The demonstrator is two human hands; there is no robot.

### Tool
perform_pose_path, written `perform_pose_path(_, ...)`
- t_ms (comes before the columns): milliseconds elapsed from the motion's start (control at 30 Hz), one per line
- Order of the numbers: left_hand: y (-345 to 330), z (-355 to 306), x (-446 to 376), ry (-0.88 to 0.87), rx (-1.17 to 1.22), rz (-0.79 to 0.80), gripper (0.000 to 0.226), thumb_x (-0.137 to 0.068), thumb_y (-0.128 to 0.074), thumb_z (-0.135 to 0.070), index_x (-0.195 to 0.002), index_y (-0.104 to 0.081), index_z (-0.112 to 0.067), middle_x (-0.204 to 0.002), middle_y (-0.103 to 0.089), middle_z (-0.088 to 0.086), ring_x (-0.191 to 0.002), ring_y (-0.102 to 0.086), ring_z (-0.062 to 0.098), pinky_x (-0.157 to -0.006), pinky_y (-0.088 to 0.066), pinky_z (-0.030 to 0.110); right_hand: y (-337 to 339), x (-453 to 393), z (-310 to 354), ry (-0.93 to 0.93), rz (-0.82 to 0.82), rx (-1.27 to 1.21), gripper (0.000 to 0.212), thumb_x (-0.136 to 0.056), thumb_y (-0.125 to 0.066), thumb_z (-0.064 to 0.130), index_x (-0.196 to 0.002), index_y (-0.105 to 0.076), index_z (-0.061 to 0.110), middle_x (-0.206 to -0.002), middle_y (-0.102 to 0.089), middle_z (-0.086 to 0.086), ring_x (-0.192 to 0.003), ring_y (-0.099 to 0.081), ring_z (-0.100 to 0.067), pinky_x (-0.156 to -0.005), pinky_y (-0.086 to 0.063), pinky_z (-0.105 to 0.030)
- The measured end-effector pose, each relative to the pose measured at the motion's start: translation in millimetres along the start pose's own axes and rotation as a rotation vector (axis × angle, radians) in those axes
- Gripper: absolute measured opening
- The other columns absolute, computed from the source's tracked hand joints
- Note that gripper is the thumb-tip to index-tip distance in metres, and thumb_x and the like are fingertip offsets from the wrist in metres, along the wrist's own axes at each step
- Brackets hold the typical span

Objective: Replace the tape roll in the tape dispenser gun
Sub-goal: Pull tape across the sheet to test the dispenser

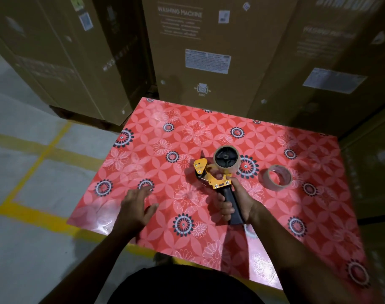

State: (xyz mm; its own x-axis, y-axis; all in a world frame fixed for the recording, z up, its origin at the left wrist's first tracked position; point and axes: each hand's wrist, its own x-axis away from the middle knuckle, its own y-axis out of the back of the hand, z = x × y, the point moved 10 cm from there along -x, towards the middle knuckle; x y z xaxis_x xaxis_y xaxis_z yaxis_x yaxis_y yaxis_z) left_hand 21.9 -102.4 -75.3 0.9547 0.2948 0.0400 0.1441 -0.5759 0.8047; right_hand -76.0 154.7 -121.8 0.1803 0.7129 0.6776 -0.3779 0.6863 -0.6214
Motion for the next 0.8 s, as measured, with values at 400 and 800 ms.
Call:
perform_pose_path(400, -122, -98, -10, 0.794, 1.597, 0.791, 0.074, -0.091, -0.051, -0.064, -0.138, -0.041, -0.008, -0.123, -0.066, 0.027, -0.109, -0.067, 0.038, -0.085, -0.058, 0.050, -41, 65, 41, 0.099, -0.035, 0.246, 0.064, -0.086, -0.037, 0.072, -0.071, -0.045, 0.011, -0.049, -0.034, -0.002, -0.038, -0.029, -0.015, -0.047, -0.032, -0.023)
perform_pose_path(800, -91, -102, -46, 0.629, 1.569, 0.597, 0.048, -0.082, -0.057, 0.019, -0.124, -0.054, -0.003, -0.105, -0.068, 0.017, -0.078, -0.074, 0.021, -0.068, -0.062, 0.027, -15, 92, 30, 0.174, -0.066, 0.149, 0.063, -0.077, -0.053, 0.072, -0.073, -0.046, 0.010, -0.049, -0.034, -0.003, -0.038, -0.027, -0.017, -0.049, -0.021, -0.029)
